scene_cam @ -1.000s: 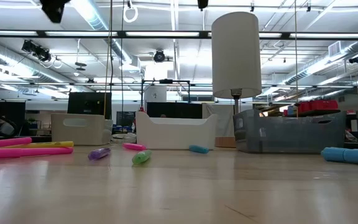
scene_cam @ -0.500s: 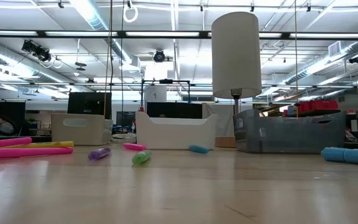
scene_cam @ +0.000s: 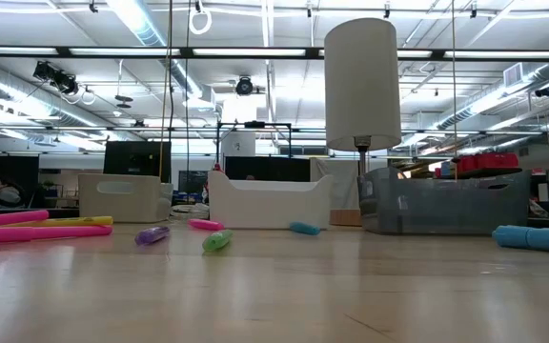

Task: Pick & Place Markers
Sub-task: Put the orange highlighter pen into the gray bin

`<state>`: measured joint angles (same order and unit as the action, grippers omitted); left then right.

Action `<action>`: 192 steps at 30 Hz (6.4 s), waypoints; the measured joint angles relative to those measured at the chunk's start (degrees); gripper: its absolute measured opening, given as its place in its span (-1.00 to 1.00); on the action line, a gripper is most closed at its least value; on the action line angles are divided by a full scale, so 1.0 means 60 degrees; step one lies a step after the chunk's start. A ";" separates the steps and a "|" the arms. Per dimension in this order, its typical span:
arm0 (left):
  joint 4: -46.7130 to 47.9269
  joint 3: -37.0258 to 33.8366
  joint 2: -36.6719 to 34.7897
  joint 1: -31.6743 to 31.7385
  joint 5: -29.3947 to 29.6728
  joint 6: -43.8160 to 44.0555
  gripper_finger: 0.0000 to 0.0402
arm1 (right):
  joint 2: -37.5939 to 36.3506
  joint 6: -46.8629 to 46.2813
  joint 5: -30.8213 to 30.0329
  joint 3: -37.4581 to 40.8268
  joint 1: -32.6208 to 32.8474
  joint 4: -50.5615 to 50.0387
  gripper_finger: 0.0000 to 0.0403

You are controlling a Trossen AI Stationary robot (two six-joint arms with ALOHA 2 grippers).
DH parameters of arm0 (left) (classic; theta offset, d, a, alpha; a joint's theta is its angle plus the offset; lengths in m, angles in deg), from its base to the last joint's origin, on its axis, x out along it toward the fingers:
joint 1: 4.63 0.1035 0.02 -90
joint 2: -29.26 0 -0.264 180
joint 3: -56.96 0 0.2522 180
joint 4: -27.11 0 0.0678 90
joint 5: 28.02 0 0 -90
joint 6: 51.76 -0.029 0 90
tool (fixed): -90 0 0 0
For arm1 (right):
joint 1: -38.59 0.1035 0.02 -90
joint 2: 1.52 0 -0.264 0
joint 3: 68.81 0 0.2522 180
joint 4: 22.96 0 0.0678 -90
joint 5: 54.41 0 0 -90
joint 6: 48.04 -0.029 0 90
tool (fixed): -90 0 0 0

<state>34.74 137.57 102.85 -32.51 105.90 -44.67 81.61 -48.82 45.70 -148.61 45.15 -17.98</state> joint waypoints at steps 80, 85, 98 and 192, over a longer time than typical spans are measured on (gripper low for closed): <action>0.7807 0.0550 -0.1290 0.1201 -0.3517 1.2213 -0.66 | -0.1545 0.1220 -0.0106 0.0015 -0.0133 -0.2939 -0.31; 0.9207 0.0550 -0.1469 0.1194 -0.4228 1.3473 -0.66 | -0.1545 0.1217 -0.0109 0.0015 -0.0133 -0.2965 -0.31; 1.2801 0.0550 -0.1597 0.1202 -0.5911 1.5728 -0.66 | -0.1545 0.1304 -0.0109 0.0015 -0.0133 -0.3023 -0.31; 1.1384 0.0539 0.4637 1.5402 -0.7345 0.5171 -0.66 | -0.1537 0.1209 -0.0102 0.0011 -0.0118 -0.3293 -0.31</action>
<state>103.04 140.81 130.67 59.90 61.83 -13.64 72.38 -41.56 45.09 -148.55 44.44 -37.75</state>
